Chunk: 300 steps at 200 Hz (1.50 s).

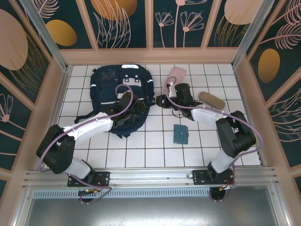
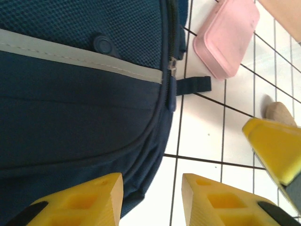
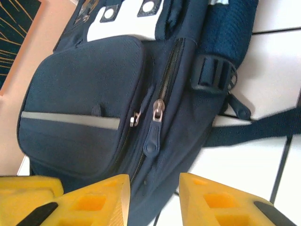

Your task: Pack the student bag

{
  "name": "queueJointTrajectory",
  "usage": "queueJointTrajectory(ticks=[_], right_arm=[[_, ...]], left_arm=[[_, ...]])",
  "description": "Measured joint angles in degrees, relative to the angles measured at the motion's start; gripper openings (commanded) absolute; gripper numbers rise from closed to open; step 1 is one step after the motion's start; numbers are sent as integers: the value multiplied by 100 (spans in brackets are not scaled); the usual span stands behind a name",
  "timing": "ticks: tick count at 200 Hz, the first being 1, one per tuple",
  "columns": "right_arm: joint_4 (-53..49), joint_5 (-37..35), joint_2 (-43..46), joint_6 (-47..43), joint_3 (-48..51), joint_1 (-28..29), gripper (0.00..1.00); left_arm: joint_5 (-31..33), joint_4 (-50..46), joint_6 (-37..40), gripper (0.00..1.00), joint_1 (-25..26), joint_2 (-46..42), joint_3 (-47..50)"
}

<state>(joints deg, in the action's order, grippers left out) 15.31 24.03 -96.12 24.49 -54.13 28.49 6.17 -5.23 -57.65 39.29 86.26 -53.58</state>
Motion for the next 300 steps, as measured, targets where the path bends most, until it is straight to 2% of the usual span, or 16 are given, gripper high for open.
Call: queueJointTrajectory(ticks=[62,136,148,160,172,201,235,300], right_arm=[[-234,413,-1084,-136,-962,85,33],[-365,713,-1556,-149,-1296,225,30],[-396,717,-1582,-149,-1357,227,24],[-439,732,-1641,-133,-1429,225,22],[-485,737,-1694,-133,-1460,225,9],[-529,732,-1709,-129,-1462,225,0],[-518,678,-1593,-127,-1303,208,0],[-350,804,-833,-59,-581,205,0]], left_arm=[[208,-232,46,40,-2,94,0],[203,-251,46,40,-39,166,0],[203,-251,46,40,-39,166,0],[205,-251,46,41,-39,166,0],[205,-251,46,41,-39,166,0],[201,-251,46,41,-66,166,2],[192,-260,42,41,-133,190,9],[162,-170,-111,40,-358,476,234]])
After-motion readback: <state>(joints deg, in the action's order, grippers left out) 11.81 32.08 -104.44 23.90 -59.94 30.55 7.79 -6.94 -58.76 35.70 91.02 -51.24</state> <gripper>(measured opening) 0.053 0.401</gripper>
